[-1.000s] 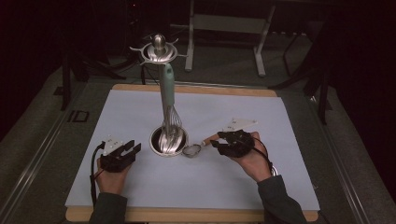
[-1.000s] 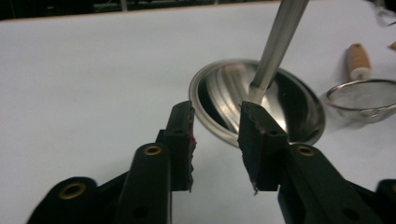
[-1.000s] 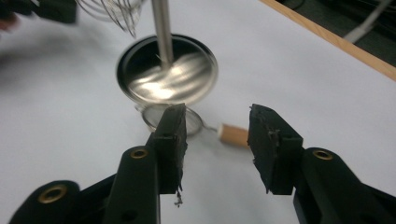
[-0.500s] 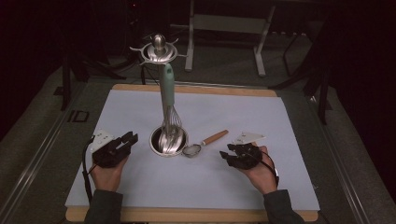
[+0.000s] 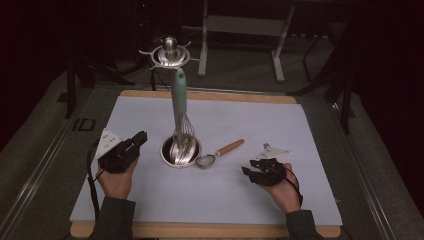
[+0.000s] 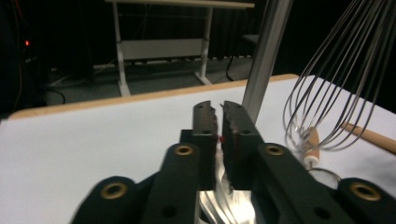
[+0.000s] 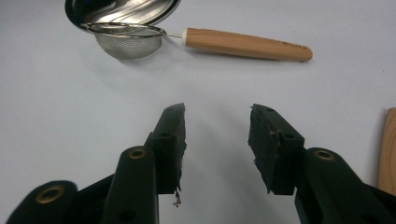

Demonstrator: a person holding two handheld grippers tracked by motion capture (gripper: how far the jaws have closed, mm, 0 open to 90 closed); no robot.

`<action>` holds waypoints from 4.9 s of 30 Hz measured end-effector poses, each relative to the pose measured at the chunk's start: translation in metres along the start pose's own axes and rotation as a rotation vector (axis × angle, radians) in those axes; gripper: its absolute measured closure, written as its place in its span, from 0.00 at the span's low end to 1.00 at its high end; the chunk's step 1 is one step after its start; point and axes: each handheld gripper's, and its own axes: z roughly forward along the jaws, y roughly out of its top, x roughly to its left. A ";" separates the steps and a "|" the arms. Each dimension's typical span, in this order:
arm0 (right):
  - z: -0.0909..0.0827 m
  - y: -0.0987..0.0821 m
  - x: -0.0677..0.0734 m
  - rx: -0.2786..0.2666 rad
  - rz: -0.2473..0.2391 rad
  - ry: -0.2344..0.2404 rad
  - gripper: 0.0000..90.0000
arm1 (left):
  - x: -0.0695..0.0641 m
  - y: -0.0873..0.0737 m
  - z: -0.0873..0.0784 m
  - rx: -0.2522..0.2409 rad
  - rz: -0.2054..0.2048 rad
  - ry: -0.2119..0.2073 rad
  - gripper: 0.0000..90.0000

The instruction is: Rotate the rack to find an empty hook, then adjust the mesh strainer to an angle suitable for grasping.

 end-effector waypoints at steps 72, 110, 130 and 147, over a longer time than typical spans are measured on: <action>0.000 -0.014 -0.008 0.030 0.023 -0.006 0.60 | -0.020 0.156 -0.001 -0.466 0.122 -0.009 1.00; 0.002 -0.014 -0.007 0.039 0.018 -0.008 0.59 | -0.005 0.169 0.014 -0.426 0.113 0.053 0.99; 0.002 -0.015 -0.008 0.050 0.022 -0.010 0.57 | 0.015 0.128 -0.009 -0.275 0.163 0.035 0.96; 0.004 -0.013 -0.004 0.045 0.008 -0.004 0.59 | 0.028 0.052 0.005 -0.072 0.121 0.019 0.91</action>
